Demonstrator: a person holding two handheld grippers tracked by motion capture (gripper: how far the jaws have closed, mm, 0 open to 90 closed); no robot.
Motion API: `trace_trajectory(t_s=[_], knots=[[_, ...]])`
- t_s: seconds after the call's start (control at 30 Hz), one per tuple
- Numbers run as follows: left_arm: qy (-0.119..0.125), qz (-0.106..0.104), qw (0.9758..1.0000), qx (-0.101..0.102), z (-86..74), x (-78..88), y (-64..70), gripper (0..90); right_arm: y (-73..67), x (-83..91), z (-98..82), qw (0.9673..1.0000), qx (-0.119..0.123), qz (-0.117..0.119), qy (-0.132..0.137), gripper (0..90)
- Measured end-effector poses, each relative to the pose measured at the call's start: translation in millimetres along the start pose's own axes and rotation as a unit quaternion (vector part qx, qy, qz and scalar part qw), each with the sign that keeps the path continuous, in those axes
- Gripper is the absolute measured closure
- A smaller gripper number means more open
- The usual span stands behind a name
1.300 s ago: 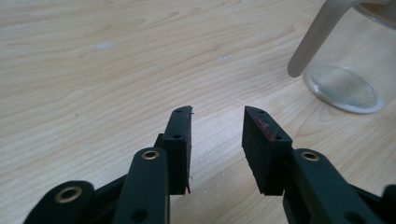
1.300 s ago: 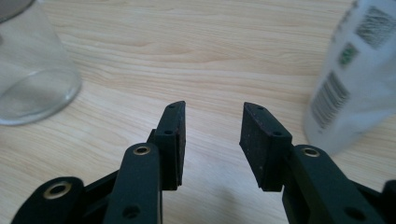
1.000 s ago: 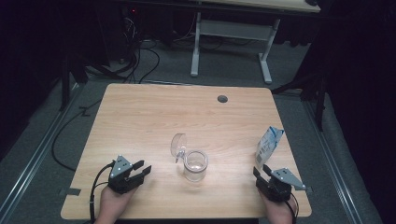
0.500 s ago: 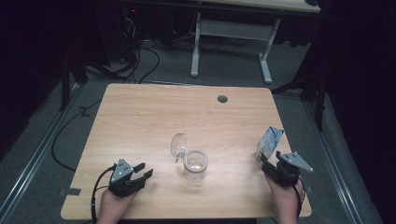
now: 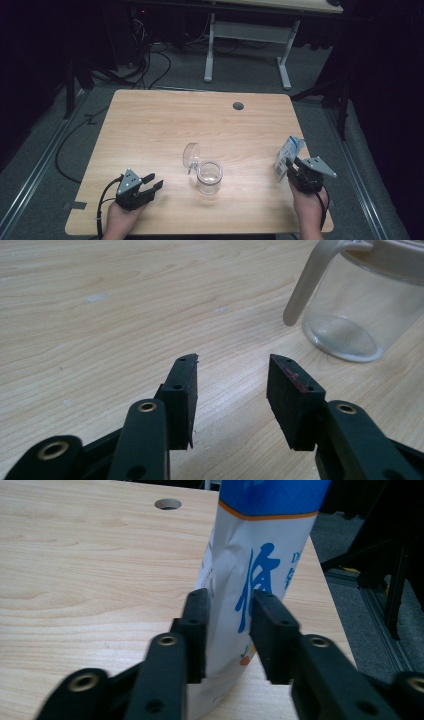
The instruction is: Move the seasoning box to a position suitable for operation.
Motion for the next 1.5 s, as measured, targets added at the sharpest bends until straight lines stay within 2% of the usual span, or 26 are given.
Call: trace_trajectory(t_s=[0.1,0.23,0.3,0.33,0.4,0.5,0.57,0.67,0.7,0.73,0.87,0.9,0.93,1.0,1.07,1.13,1.3,1.4,1.5], knots=[[0.003,-0.001,1.0000,0.004,0.5,-1.5,0.6,56.0,6.4,5.4,-4.2,1.0000,0.000,0.002,0.003,82.0],[0.002,-0.002,1.0000,0.004,0.8,-3.2,0.7,56.1,12.2,8.6,-7.1,1.0000,-0.001,0.002,0.007,84.1],[0.002,-0.003,1.0000,0.003,1.6,-3.9,1.0,56.0,14.5,9.6,-9.0,0.9999,-0.008,0.010,0.011,81.2],[0.001,-0.006,1.0000,0.002,2.1,-4.2,1.2,55.7,14.0,8.1,-9.5,0.9997,-0.013,0.019,0.012,73.2],[0.000,-0.009,1.0000,0.003,2.4,-4.3,1.2,54.7,12.6,5.1,-9.5,0.9996,-0.016,0.020,0.009,64.6],[0.002,-0.013,0.9999,0.004,2.4,-4.6,1.7,53.1,10.8,0.2,-8.3,0.9994,-0.025,0.025,0.001,61.3],[0.003,-0.016,0.9999,0.004,2.3,-4.8,2.1,52.6,9.7,-1.5,-6.7,0.9995,-0.025,0.017,-0.001,59.0],[0.004,-0.016,0.9998,0.004,2.4,-4.4,2.3,52.2,9.3,-2.8,-4.4,0.9996,-0.028,0.009,0.002,63.7],[0.004,-0.016,0.9998,0.004,2.4,-4.4,2.3,52.2,9.3,-2.8,-4.4,0.9996,-0.028,0.009,0.002,63.7],[0.008,-0.019,0.9998,0.007,2.3,-4.0,2.3,52.0,9.8,-4.2,-5.1,0.9991,-0.040,0.016,0.000,65.4],[0.012,-0.024,0.9996,0.008,2.2,-3.5,2.1,51.3,9.6,-4.8,-6.4,0.9990,-0.039,0.017,0.009,66.6],[0.013,-0.024,0.9996,0.007,2.2,-3.4,2.1,51.1,8.6,-4.4,-6.8,0.9992,-0.037,0.014,0.011,67.3],[0.016,-0.024,0.9996,0.005,2.2,-3.4,2.2,50.6,5.8,-3.4,-6.9,0.9996,-0.022,0.011,0.015,73.7],[0.014,-0.023,0.9996,0.002,1.8,-3.7,2.4,50.3,4.7,-2.1,-6.6,0.9997,-0.015,0.014,0.016,77.9],[0.016,-0.021,0.9996,0.000,1.5,-4.2,2.9,50.0,3.8,-0.9,-6.2,0.9999,-0.004,0.007,0.009,84.6],[0.017,-0.022,0.9996,0.001,1.5,-4.4,3.2,49.4,5.0,-1.3,-6.3,0.9999,0.001,0.012,0.006,89.4],[0.019,-0.023,0.9996,0.000,1.1,-4.8,4.0,48.8,7.1,-1.6,-5.7,0.9996,-0.011,0.027,0.003,90.0],[0.021,-0.030,0.9993,-0.001,1.1,-5.1,5.0,48.8,4.3,-2.0,0.3,0.9994,0.007,0.034,-0.005,90.0],[0.022,-0.034,0.9992,-0.002,0.9,-5.4,5.8,48.5,2.3,-1.3,3.8,0.9991,0.008,0.041,-0.009,90.0]])
Point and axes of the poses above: each handheld gripper's, and its own axes: x roughly backward along the jaws, z roughly out of its top, y roughly to its right, the point moved 4 cm from there along -x, roughly forward along the jaws, and after that the axes turned 7 degrees about x, right-handed, at the moved point
